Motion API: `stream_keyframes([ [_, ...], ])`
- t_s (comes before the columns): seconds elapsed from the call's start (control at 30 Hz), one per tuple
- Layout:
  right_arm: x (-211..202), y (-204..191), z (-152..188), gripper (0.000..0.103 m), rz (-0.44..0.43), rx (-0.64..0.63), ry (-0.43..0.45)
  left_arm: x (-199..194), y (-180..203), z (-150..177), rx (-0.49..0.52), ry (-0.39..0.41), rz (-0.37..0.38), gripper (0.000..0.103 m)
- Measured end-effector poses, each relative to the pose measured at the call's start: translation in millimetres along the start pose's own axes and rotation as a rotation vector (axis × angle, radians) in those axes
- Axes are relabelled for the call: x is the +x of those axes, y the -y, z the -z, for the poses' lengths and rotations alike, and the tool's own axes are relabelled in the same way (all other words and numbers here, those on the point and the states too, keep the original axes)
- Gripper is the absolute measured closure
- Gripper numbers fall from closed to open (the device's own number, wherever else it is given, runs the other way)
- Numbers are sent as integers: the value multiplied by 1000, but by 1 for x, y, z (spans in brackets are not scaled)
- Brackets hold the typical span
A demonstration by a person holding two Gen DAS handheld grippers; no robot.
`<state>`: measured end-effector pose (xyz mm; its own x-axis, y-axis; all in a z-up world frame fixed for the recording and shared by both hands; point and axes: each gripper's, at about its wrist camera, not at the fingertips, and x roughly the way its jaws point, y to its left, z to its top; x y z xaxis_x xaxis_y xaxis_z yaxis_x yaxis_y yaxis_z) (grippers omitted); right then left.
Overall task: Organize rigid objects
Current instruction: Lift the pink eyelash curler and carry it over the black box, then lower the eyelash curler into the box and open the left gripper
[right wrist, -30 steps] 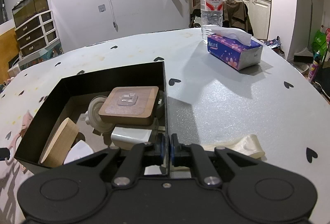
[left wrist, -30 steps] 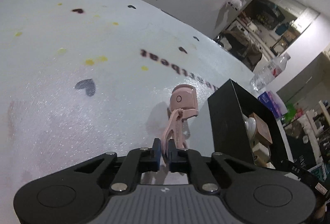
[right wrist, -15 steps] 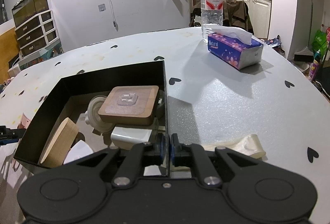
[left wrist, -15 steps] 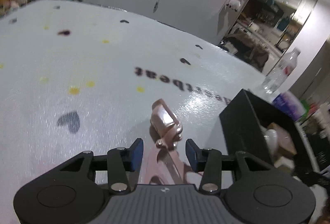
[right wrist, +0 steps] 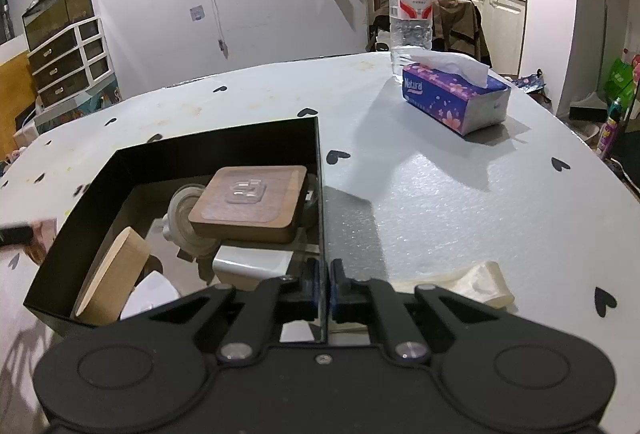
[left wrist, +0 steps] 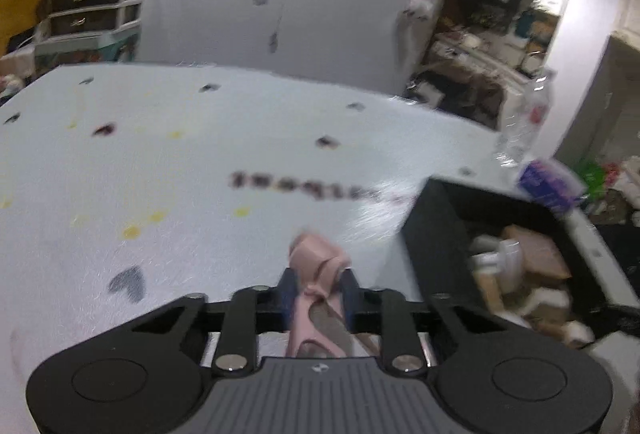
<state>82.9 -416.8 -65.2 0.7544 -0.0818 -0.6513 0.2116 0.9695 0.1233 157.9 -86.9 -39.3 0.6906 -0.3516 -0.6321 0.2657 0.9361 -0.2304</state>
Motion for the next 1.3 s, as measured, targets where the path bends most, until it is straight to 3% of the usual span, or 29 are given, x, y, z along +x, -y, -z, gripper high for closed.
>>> stream_keyframes([
  [0.2,0,0,0,97,-3,2,0,-17,37,-17,50,64,110,85],
  [0.5,-1,2,1,97,-6,4,3,-16,79,-29,58,127,161,85],
  [0.73,-1,5,1,97,-19,12,4,21,122,-26,98,85,83,85],
  [0.97,-1,6,2,97,-28,16,6,61,136,-26,102,4,1,84],
  [1.1,-1,6,1,96,-30,14,7,69,132,-21,65,-65,85,56],
  [1.3,-1,6,2,96,-31,15,8,66,129,-17,64,-72,85,53],
])
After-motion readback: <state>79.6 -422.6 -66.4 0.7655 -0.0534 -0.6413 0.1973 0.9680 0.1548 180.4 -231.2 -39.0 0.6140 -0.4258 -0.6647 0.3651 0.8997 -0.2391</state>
